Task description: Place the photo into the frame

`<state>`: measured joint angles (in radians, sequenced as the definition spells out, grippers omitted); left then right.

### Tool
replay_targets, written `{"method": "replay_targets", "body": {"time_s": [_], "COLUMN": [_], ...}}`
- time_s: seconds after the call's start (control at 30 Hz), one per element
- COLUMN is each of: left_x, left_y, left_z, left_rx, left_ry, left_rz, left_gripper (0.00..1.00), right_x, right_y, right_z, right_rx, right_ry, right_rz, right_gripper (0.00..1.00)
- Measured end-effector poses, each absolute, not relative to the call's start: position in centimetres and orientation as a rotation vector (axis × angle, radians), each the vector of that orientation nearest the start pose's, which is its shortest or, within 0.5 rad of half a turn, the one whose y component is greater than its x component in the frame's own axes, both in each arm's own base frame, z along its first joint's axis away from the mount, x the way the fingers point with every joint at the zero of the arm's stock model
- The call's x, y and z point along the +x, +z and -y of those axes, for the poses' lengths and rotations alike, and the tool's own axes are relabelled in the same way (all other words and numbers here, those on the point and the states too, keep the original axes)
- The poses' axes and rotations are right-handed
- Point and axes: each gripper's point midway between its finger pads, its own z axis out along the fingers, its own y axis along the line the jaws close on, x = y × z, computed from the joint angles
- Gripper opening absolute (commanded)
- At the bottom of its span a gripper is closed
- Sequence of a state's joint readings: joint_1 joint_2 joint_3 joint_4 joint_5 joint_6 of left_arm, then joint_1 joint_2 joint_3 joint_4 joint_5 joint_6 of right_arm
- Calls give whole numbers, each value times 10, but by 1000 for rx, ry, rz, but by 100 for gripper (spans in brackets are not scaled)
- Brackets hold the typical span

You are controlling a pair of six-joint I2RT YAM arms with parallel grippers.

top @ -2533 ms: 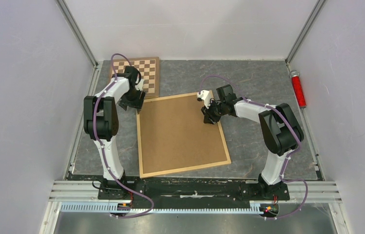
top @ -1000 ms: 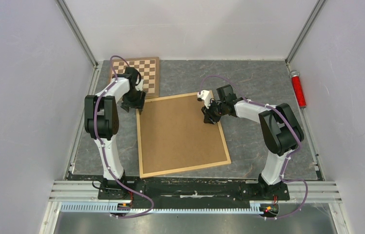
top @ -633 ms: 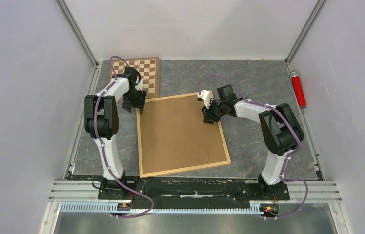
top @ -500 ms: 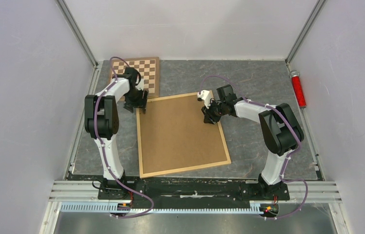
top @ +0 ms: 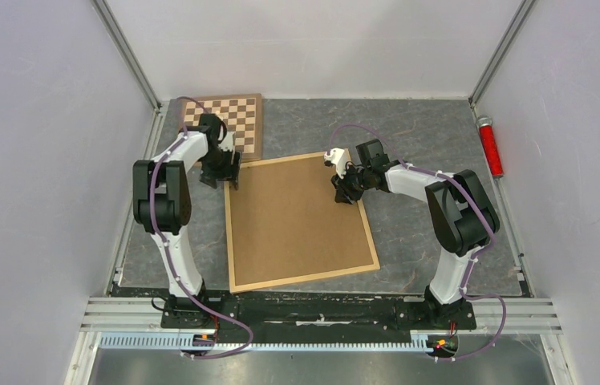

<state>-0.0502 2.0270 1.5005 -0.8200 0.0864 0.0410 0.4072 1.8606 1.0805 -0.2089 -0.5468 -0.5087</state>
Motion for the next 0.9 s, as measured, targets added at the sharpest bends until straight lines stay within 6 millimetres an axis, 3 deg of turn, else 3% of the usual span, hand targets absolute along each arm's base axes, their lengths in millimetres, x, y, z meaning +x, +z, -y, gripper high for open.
{"method": "replay_targets", "body": {"time_s": [0.13, 0.47, 0.73, 0.9], "left_x": [373, 316, 266, 257], "left_y": [34, 78, 58, 50], "left_z": [28, 29, 26, 26], "left_rx": [168, 369, 434, 433], "left_ry": [-154, -211, -229, -235], "left_rz": [-2925, -2883, -2970, -2987], "left_gripper": [81, 82, 78, 77], "right_x": [347, 348, 348, 348], "right_y": [21, 21, 21, 21], "right_z": [-230, -230, -230, -230], "right_rx": [-1274, -1273, -1271, -1270], "right_ry": [652, 652, 653, 653], "right_rz": [-2117, -2118, -2120, -2121], "right_gripper": [29, 30, 30, 30]}}
